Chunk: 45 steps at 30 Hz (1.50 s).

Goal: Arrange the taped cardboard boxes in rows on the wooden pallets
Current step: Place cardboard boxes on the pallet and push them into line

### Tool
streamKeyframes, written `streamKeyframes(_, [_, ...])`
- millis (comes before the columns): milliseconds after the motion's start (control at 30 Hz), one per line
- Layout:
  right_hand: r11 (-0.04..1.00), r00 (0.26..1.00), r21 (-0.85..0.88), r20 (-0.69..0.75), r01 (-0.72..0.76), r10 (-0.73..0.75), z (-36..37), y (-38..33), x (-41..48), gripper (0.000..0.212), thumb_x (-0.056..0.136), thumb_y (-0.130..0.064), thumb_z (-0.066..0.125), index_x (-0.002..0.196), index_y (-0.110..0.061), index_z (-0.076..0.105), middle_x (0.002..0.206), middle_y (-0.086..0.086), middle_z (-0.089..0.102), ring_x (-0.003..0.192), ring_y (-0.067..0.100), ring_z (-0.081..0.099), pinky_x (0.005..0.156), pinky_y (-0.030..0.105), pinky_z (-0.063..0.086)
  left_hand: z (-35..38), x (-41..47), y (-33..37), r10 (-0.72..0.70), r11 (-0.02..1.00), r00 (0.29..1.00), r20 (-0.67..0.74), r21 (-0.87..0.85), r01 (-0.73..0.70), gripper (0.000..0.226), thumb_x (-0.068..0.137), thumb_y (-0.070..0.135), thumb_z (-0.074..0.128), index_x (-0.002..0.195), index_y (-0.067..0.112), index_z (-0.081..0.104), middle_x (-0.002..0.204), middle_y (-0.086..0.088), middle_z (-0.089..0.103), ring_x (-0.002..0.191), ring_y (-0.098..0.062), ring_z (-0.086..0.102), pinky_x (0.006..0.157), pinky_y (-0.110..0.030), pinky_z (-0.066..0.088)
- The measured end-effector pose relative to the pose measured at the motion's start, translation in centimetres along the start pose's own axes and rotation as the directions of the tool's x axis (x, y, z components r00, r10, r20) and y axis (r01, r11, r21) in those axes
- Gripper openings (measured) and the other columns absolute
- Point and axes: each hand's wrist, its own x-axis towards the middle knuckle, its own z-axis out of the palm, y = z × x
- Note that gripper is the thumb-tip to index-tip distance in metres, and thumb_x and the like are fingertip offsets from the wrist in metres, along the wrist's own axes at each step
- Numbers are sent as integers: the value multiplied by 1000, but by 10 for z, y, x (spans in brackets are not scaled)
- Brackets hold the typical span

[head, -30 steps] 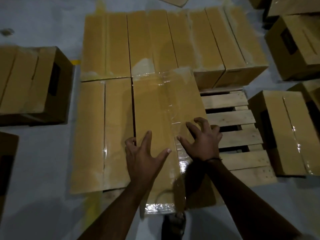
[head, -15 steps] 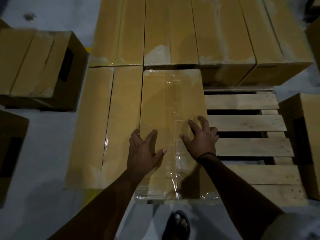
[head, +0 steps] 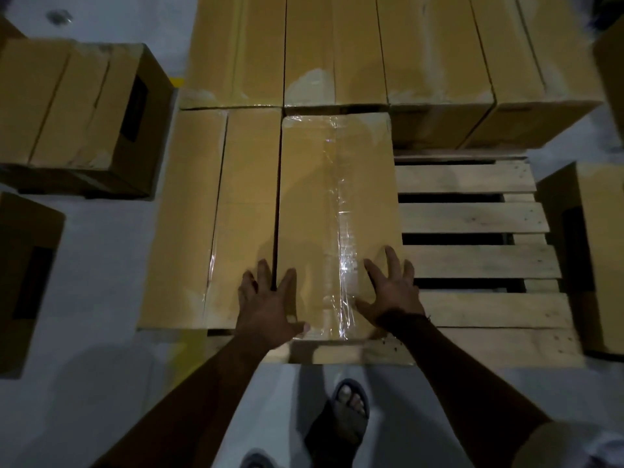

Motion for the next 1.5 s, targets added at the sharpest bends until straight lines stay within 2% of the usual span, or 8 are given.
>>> streamKeyframes(133, [997,1000,-81,-1,1,-1,38,10,-47,122,64,-82,70,161,-33,14,168,8,-16,147,52,7,101,65,47,14,-21,-18,87,994,995,47,64,-89,141,61,87,71,158,42,-21,162,-13,-39,150,-48,-25,123,-61,10])
streamKeyframes(233, [990,998,-137,-38,42,-48,62,19,-68,135,50,-85,74,160,-25,24,167,19,1,136,56,26,83,62,55,22,-29,-35,169,972,986,8,164,-168,140,68,68,81,157,40,-24,162,-9,-39,153,-44,-21,120,-55,27])
streamKeyframes(400, [999,991,-7,-125,-50,49,61,5,-66,95,86,-37,77,160,-32,19,165,12,-16,136,44,24,104,49,48,19,-29,-44,257,949,960,-114,220,-227,116,82,39,82,163,36,-1,171,-9,-13,154,-41,7,103,-47,51])
streamKeyframes(833, [999,994,-23,-108,-28,25,47,-1,-48,91,85,-43,77,159,-32,24,166,8,-17,143,46,16,108,54,44,15,-25,-48,255,954,954,-156,202,-221,93,91,28,72,163,32,15,171,-5,10,148,-36,24,96,-42,55])
streamKeyframes(1033, [868,941,473,-202,-149,272,50,-4,-40,116,77,-57,79,161,-14,13,167,14,2,147,41,24,116,50,37,13,-19,-51,256,948,957,-134,230,-222,96,93,35,71,164,35,6,172,-2,5,150,-32,21,101,-38,51])
streamKeyframes(1200, [913,953,320,-81,-251,291,44,-14,-34,116,83,-65,68,162,-19,-2,166,17,0,145,42,24,114,52,37,11,-19,-46,221,969,969,-112,141,-204,99,89,35,74,163,35,9,172,0,4,152,-32,16,107,-41,47])
streamKeyframes(1367, [932,969,292,-57,-214,240,31,1,-21,110,85,-67,64,162,-21,0,167,14,5,148,39,25,114,53,38,-3,-11,-35,180,984,976,-126,23,-179,98,83,70,64,162,33,18,170,-4,18,152,-37,19,120,-45,29])
streamKeyframes(1500, [927,978,328,-41,-181,206,3,-4,20,104,89,-63,61,162,-19,1,169,10,-5,153,36,17,121,47,28,-18,26,-34,128,991,988,-84,39,-125,108,88,78,50,164,24,-3,172,-4,-10,155,-44,-8,126,-51,13])
